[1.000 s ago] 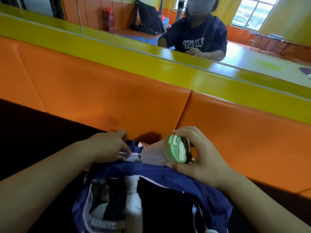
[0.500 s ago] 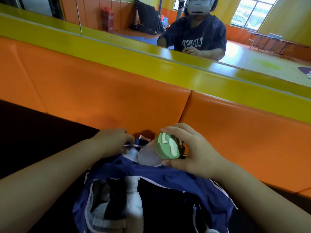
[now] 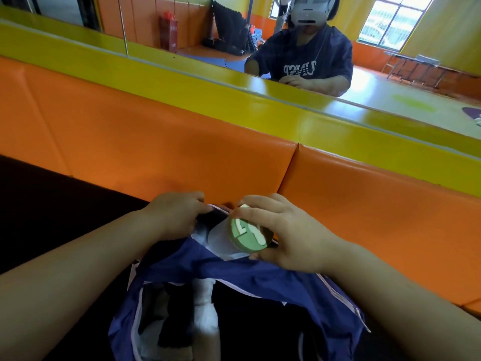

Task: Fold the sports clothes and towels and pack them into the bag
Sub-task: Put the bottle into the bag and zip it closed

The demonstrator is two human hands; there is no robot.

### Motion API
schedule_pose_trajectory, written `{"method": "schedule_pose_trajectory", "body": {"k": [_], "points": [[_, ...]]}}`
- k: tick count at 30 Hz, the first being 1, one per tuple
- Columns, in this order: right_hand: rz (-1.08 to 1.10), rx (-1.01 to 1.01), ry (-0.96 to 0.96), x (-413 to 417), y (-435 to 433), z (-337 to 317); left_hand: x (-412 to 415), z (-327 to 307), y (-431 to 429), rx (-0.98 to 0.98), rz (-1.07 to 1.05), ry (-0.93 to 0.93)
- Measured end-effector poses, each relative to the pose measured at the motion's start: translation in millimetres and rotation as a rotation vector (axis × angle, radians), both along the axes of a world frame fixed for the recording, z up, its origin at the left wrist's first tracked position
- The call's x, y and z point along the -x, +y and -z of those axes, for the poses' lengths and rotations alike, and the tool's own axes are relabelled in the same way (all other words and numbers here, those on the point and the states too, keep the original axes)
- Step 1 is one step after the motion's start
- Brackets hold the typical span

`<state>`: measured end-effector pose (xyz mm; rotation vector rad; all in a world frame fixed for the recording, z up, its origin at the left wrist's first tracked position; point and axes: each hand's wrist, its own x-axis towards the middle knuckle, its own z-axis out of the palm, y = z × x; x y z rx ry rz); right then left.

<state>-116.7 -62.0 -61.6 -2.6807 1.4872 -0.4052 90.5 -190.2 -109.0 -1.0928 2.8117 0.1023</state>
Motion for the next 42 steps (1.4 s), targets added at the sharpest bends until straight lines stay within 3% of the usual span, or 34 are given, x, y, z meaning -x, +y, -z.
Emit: {"method": "schedule_pose_trajectory", "body": {"k": [7, 13, 17, 27, 31, 42], "points": [[-0.046, 0.089, 0.245, -16, -23, 21, 2, -9, -1, -0.145, 0.002, 0.124], [0.077, -0.194, 0.175, -16, -37, 42, -6, -8, -2, -0.165, -0.027, 0.139], [0.059, -0.055, 0.268, -18, -51, 52, -5, -7, 0, -0.121, -0.018, 0.159], [0.001, -0.117, 0.428, -30, -72, 79, -10, 2, -5, -0.125, -0.016, 0.186], [-0.063, -0.154, 0.325, -24, -75, 80, -11, 3, -6, -0.129, -0.021, 0.194], [-0.047, -0.243, 0.407, -19, -79, 70, -19, 8, -10, -0.163, -0.082, 0.297]]}}
